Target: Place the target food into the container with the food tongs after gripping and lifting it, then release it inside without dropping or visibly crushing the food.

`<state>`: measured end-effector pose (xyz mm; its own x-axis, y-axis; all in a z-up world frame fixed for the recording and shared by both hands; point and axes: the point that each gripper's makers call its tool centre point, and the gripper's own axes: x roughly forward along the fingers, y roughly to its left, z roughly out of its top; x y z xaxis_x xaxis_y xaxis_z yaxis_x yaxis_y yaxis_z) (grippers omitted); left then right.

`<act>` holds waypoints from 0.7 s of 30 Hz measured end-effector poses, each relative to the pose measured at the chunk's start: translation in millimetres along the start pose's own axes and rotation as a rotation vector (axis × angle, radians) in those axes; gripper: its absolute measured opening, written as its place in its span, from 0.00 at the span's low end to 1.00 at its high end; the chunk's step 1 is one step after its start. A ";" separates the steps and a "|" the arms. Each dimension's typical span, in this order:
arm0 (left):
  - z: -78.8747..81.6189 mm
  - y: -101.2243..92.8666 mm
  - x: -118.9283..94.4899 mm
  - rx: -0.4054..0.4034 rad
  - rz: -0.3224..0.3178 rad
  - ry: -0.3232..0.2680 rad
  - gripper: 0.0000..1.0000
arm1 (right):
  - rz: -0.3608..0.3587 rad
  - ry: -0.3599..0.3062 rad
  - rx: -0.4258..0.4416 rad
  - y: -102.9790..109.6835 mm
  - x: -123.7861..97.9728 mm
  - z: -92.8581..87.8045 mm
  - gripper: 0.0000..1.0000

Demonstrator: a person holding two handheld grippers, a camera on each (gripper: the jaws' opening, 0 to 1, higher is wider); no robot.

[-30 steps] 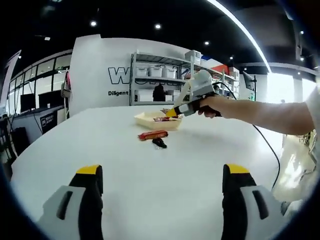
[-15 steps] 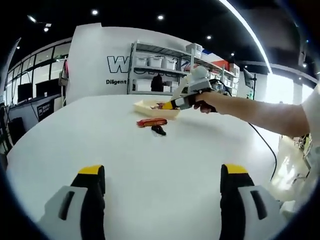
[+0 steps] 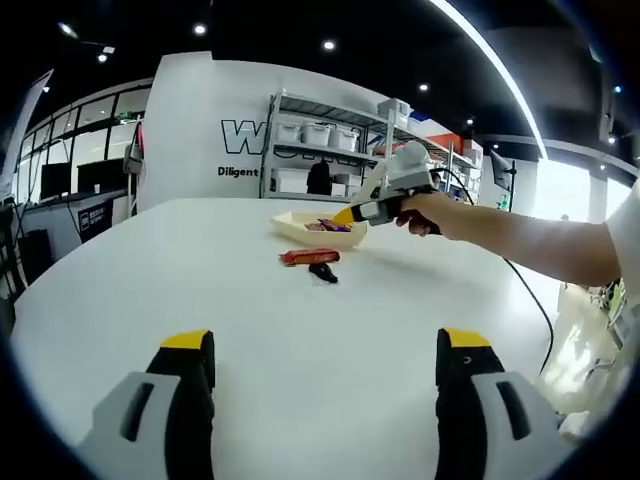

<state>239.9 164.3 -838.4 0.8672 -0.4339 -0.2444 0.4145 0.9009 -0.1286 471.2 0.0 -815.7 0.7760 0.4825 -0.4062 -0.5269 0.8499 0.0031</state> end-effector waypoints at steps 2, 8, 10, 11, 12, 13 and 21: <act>2.3 -1.9 -0.4 -0.001 -0.003 -0.003 0.89 | 0.013 0.007 -0.035 3.3 -1.8 0.6 0.22; 4.0 -7.1 -3.2 0.002 -0.008 -0.008 0.88 | 0.090 -0.004 -0.039 27.3 -8.4 6.3 0.22; 4.1 -9.3 -5.7 0.011 -0.008 -0.012 0.88 | 0.111 -0.008 -0.036 37.1 -10.5 6.6 0.22; 4.2 -9.6 -6.8 0.015 -0.007 -0.012 0.87 | 0.131 -0.003 -0.027 44.9 -11.7 5.4 0.22; 4.4 -9.3 -7.4 0.015 -0.005 -0.012 0.87 | 0.138 -0.003 -0.030 49.9 -12.9 4.3 0.22; 5.1 -9.2 -8.4 0.015 -0.004 -0.014 0.87 | 0.146 -0.001 -0.040 57.4 -13.9 2.3 0.22; 14.4 -12.8 -9.8 0.044 -0.015 -0.021 0.87 | 0.200 0.026 -0.074 95.5 -11.8 -4.2 0.22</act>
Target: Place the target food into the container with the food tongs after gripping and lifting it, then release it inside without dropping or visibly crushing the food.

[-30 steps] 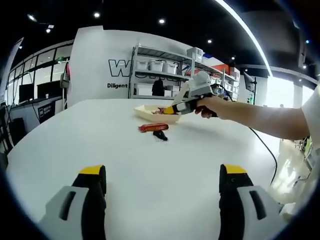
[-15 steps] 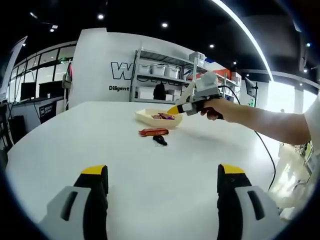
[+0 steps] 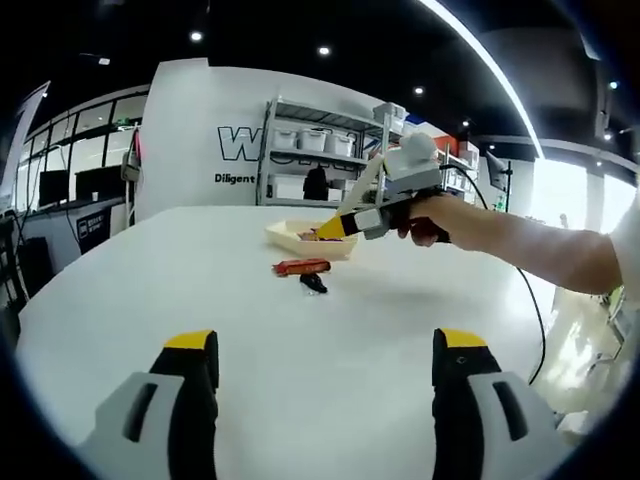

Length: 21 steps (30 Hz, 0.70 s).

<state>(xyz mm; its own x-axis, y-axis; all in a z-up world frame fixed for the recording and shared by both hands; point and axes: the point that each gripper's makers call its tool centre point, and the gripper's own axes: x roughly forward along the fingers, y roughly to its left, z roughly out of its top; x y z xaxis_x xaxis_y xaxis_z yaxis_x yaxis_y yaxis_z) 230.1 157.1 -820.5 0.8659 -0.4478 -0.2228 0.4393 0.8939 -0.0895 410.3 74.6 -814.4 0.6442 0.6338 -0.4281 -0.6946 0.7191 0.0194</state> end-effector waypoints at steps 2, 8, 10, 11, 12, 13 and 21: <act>3.7 0.3 -1.5 0.000 0.002 -0.007 0.87 | 0.001 0.012 -0.013 5.4 1.4 -4.4 0.22; 4.9 -1.1 -3.6 -0.003 0.000 -0.019 0.86 | 0.002 0.048 -0.013 25.5 9.1 -22.9 0.23; 4.2 -1.7 -5.4 0.000 0.000 -0.018 0.86 | 0.001 0.047 -0.008 29.9 10.1 -26.3 0.23; 4.8 -1.9 -7.9 -0.001 -0.001 -0.022 0.86 | -0.001 0.055 -0.014 33.1 10.5 -29.7 0.23; 5.5 -1.5 -9.2 -0.003 0.001 -0.026 0.86 | -0.009 0.056 -0.021 33.3 10.9 -30.8 0.23; 6.2 -1.1 -10.8 -0.003 0.002 -0.030 0.86 | -0.010 0.054 -0.025 35.2 11.3 -30.8 0.23; 7.0 -1.4 -18.8 0.001 0.007 -0.041 0.85 | -0.088 0.085 -0.081 35.4 16.7 -36.3 0.24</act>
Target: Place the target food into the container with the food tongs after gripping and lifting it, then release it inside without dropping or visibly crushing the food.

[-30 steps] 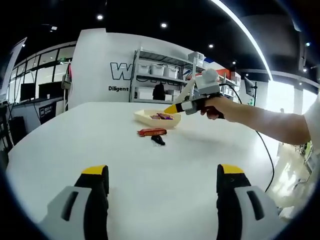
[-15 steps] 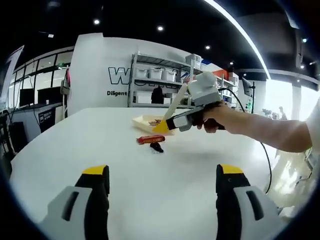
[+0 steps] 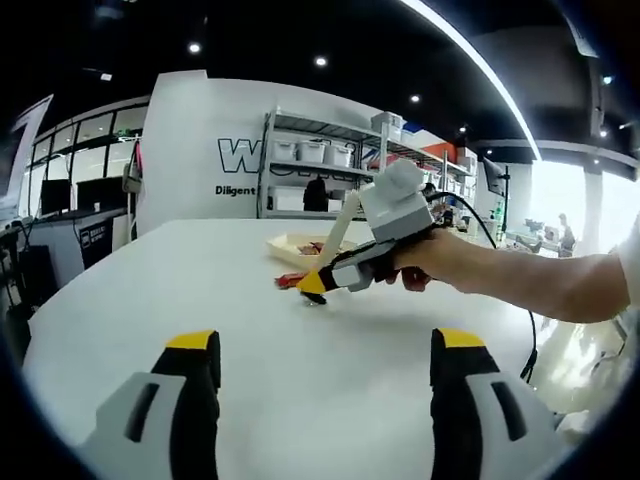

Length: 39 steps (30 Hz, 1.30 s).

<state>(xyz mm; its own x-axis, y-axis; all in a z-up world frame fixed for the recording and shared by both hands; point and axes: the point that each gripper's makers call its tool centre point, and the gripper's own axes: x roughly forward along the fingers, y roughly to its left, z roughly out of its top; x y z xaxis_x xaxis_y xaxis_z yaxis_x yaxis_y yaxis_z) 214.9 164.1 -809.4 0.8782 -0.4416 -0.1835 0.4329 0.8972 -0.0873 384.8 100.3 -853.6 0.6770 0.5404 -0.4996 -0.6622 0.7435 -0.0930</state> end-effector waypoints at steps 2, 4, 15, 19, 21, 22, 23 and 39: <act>-1.5 1.4 -1.2 -0.003 0.006 0.004 0.85 | -0.014 0.026 0.032 -1.7 2.9 -7.1 0.24; -2.4 1.7 -3.0 -0.010 0.009 0.004 0.85 | -0.030 0.028 0.025 -2.8 5.0 -9.5 0.23; -0.3 -0.8 -10.3 -0.009 0.015 0.000 0.84 | -0.011 0.047 0.071 -3.0 2.5 -15.9 0.12; 0.2 -6.1 -11.1 -0.001 0.008 -0.004 0.83 | 0.018 0.059 0.078 -1.9 -7.2 -18.6 0.12; -1.4 -6.6 -11.6 0.000 0.008 -0.001 0.83 | 0.027 0.015 0.114 -2.3 -14.5 -10.2 0.12; -2.2 -6.6 -11.9 -0.002 0.008 0.002 0.83 | 0.032 0.016 0.106 -3.8 -19.3 -8.8 0.12; -3.2 -6.5 -12.3 -0.004 0.009 0.006 0.83 | 0.033 0.009 0.098 -5.8 -23.1 -6.0 0.12; -4.7 -8.7 -8.0 0.012 0.005 0.035 0.83 | -0.079 -0.054 0.121 -89.9 -63.1 20.0 0.12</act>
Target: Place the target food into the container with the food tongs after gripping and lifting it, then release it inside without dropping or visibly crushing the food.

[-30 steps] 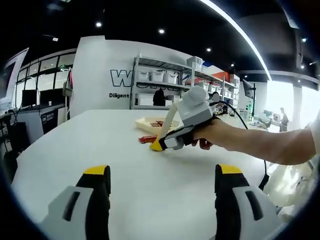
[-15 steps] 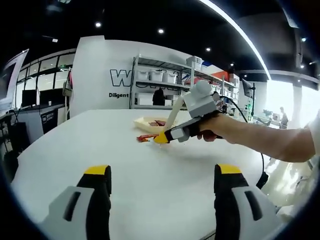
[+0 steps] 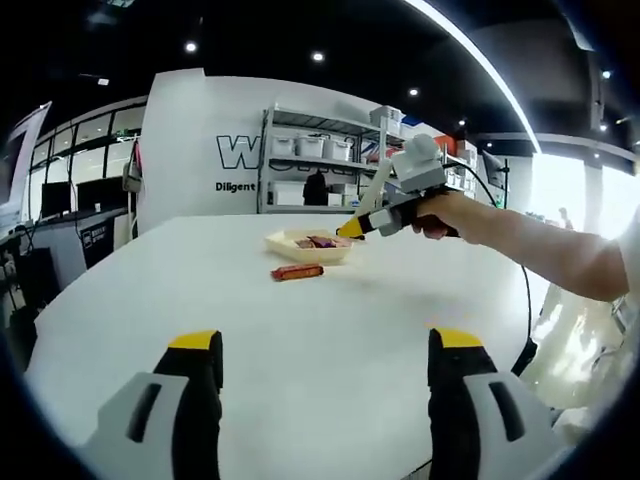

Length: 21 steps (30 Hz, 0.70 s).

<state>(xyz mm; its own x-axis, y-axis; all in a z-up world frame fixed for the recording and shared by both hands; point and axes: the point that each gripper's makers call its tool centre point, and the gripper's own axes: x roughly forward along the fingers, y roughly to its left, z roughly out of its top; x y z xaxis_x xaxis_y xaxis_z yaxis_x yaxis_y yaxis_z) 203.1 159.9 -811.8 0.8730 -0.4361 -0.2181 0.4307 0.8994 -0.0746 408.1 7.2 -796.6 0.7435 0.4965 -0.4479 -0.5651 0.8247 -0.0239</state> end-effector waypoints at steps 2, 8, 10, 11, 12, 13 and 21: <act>1.5 -1.1 -0.2 0.005 -0.003 -0.006 0.83 | -0.013 0.008 -0.006 -2.0 0.7 -1.3 0.12; 1.9 -0.4 0.9 0.011 -0.004 0.001 0.83 | -0.026 0.014 -0.009 -16.1 7.0 -0.4 0.13; 2.2 2.8 1.5 0.012 0.003 0.002 0.83 | -0.027 0.016 -0.011 -16.7 8.9 -0.3 0.13; 2.7 4.5 2.0 0.010 0.004 0.002 0.83 | -0.032 0.015 -0.016 -17.3 10.9 0.1 0.13; 2.8 5.1 2.1 0.009 0.005 0.002 0.83 | -0.033 0.015 -0.022 -17.8 11.9 0.0 0.13; 3.2 6.7 2.6 0.009 0.008 0.003 0.83 | -0.038 0.025 -0.026 -21.5 17.2 -0.4 0.13; 5.1 11.7 5.0 -0.015 0.007 -0.002 0.82 | -0.047 0.037 -0.030 -30.1 32.3 -3.8 0.13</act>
<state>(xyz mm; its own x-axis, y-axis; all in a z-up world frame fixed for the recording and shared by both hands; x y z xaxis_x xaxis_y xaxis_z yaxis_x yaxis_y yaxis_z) 213.7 168.0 -808.8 0.8765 -0.4298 -0.2169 0.4210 0.9028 -0.0880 447.8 -2.6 -813.7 0.7561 0.4463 -0.4787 -0.5406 0.8382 -0.0724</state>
